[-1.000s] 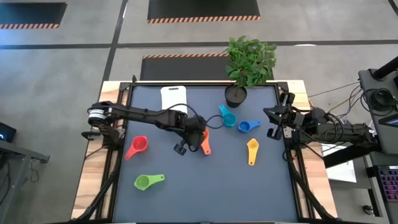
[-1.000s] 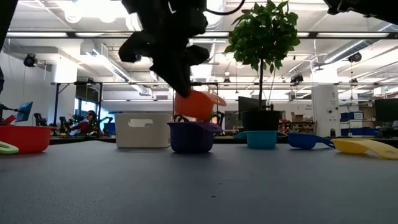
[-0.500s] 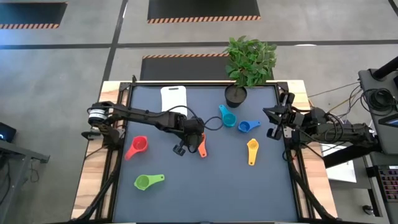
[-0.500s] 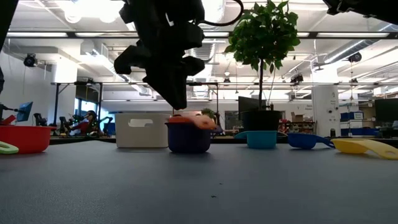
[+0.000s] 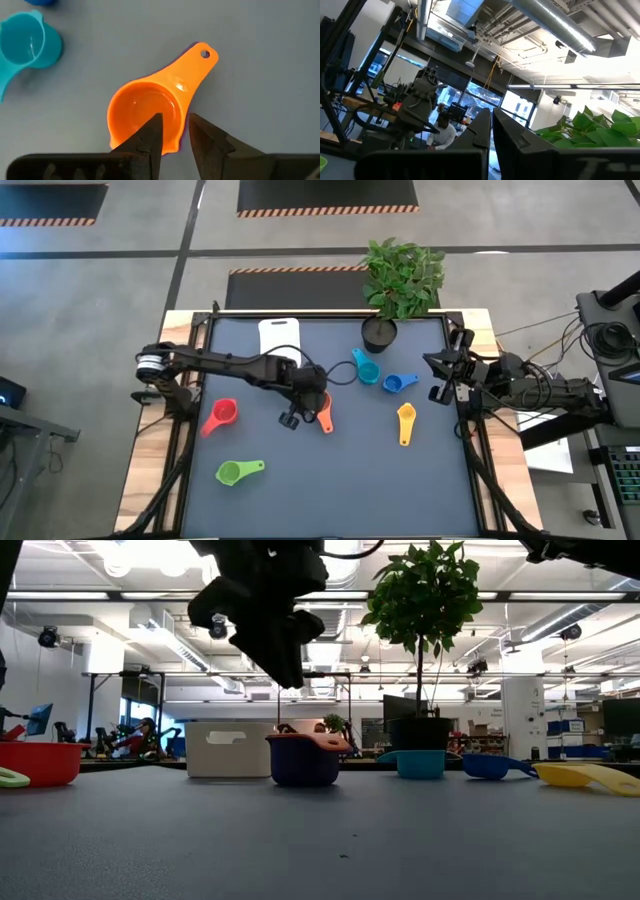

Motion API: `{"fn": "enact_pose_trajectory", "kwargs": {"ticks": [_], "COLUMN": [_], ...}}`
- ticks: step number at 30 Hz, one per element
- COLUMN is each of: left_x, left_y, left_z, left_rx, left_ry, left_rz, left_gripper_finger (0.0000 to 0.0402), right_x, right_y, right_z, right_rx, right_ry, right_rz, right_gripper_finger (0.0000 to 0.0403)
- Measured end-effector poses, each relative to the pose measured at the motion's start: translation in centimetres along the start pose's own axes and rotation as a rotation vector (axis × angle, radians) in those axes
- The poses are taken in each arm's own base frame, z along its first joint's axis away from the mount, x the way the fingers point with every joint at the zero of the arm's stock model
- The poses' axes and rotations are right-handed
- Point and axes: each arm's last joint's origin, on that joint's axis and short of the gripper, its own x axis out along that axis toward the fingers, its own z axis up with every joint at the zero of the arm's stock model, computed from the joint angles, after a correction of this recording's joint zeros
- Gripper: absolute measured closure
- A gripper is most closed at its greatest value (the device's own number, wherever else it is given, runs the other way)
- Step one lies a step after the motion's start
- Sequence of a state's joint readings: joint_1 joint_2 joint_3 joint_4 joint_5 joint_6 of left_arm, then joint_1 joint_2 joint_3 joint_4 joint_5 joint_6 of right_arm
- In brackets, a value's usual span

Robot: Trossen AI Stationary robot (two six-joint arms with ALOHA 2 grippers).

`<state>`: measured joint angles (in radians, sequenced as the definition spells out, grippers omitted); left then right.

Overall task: Nest measuring cups in basket
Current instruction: Stack the light red measuring cup on top of the light orange measuring cup

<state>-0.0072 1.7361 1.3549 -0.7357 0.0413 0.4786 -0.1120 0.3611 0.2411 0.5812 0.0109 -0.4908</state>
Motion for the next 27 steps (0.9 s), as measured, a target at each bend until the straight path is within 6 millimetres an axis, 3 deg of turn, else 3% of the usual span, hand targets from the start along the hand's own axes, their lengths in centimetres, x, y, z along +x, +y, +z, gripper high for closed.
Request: {"fn": "enact_pose_trajectory", "kwargs": {"ticks": [8, 14, 19, 27], "left_x": [1.0, -1.1, -3.9, -6.7], "left_y": [-2.6, -4.6, -5.8, -8.0], "left_z": [0.0, -0.5, -2.5, -8.4], "left_rx": [-0.023, -0.108, -0.311, -0.836], "left_ry": [0.006, -0.015, -0.024, 0.123], "left_rz": [-0.013, 0.011, 0.002, 0.004], "left_gripper_finger": [0.0326, 0.0326, 0.0326, 0.0326], "right_x": [0.0, 0.0, 0.0, 0.0], "right_y": [0.0, 0.0, 0.0, 0.0], "right_z": [0.0, 0.0, 0.0, 0.0], "right_rx": [0.001, 0.0, 0.004, 0.009], "right_ry": [0.0, 0.002, 0.006, 0.008], "right_rz": [-0.001, -0.003, -0.01, -0.015], "right_gripper_finger": [0.0394, 0.0394, 0.0394, 0.0394]}}
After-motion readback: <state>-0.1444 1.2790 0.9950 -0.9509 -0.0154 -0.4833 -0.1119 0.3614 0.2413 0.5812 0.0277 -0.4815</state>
